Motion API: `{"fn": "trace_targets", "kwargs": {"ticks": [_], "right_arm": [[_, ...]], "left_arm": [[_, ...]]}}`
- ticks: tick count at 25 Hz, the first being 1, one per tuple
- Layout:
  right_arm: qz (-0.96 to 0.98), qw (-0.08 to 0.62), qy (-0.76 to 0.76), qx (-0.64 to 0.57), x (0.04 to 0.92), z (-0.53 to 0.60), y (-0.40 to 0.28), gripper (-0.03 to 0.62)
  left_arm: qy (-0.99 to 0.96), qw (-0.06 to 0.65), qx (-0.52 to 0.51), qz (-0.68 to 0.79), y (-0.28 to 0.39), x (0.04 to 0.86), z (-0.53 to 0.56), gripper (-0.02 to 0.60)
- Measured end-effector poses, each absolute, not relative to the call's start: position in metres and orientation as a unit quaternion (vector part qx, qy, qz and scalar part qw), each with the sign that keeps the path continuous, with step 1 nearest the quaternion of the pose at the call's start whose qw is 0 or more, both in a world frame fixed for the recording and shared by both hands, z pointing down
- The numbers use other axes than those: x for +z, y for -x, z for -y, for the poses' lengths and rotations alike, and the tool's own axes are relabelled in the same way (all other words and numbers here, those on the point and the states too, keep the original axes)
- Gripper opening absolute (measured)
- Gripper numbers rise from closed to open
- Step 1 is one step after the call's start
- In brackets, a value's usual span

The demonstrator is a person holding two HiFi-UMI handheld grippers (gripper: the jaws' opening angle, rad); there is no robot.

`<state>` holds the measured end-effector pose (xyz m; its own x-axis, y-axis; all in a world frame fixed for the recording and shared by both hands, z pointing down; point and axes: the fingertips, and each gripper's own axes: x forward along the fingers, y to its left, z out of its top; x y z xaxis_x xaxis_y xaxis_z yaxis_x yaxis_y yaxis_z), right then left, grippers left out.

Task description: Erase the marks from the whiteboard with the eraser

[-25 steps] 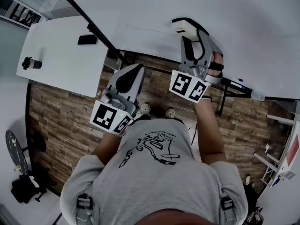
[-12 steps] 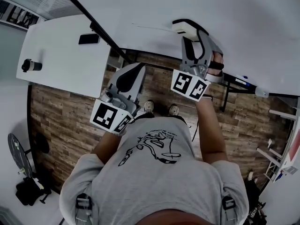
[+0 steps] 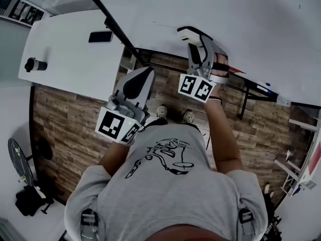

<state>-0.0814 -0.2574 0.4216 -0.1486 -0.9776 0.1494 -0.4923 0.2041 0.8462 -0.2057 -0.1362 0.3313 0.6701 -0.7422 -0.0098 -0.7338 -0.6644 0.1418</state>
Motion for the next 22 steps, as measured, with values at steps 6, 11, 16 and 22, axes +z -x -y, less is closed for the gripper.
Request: {"fn": "trace_targets", "kwargs": {"ticks": [6, 11, 16, 22], "right_arm": [[0.699, 0.417, -0.489, -0.313, 0.484, 0.265, 0.115, 0.232], [0.71, 0.417, -0.492, -0.282, 0.482, 0.256, 0.125, 0.233], [0.706, 0.362, -0.531, -0.297, 0.41, 0.235, 0.129, 0.235], [0.684, 0.296, -0.593, -0.306, 0.319, 0.22, 0.105, 0.235]], "left_arm": [[-0.907, 0.063, -0.035, 0.416, 0.23, 0.331, 0.133, 0.021], [-0.906, 0.062, -0.043, 0.416, 0.251, 0.329, 0.132, 0.021], [-0.913, 0.06, -0.05, 0.4, 0.256, 0.328, 0.136, 0.021], [-0.922, 0.054, -0.055, 0.38, 0.257, 0.323, 0.139, 0.021]]}}
